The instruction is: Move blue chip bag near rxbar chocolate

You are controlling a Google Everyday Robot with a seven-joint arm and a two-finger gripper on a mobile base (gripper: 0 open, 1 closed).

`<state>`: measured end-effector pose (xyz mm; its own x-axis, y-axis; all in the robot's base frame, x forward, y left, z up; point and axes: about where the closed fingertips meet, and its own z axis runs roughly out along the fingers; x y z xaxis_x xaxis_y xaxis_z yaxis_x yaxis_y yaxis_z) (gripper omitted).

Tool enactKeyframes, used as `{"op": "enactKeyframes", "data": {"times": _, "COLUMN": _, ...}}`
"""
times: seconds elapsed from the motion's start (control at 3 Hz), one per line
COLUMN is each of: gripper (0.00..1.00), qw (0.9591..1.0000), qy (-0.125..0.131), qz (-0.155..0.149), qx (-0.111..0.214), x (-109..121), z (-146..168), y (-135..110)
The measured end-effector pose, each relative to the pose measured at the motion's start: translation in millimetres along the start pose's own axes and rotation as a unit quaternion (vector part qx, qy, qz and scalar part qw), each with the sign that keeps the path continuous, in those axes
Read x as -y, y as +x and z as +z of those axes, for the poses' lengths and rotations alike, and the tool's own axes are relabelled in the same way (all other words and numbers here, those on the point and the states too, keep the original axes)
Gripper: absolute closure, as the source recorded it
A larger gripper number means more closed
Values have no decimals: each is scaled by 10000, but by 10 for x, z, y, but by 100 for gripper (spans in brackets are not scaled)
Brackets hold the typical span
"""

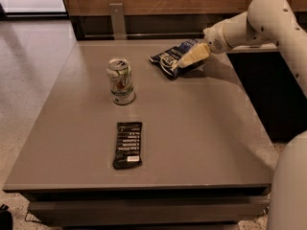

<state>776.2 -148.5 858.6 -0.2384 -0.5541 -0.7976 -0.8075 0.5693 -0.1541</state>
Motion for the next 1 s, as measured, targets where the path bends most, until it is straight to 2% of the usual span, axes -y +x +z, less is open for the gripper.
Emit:
{"op": "enactKeyframes", "data": {"times": 0.33, "gripper": 0, "qw": 9998, "qy": 157, "qz": 123, "qx": -18, "x": -5, "z": 119, "y": 119}}
{"op": "enactKeyframes", "data": {"times": 0.67, "gripper": 16, "qw": 9995, "qy": 216, "qz": 242, "qx": -50, "x": -34, "z": 215, "y": 216}}
{"op": "enactKeyframes", "data": {"times": 1.0, "gripper": 41, "qw": 9995, "qy": 198, "qz": 253, "qx": -57, "x": -53, "z": 256, "y": 230}}
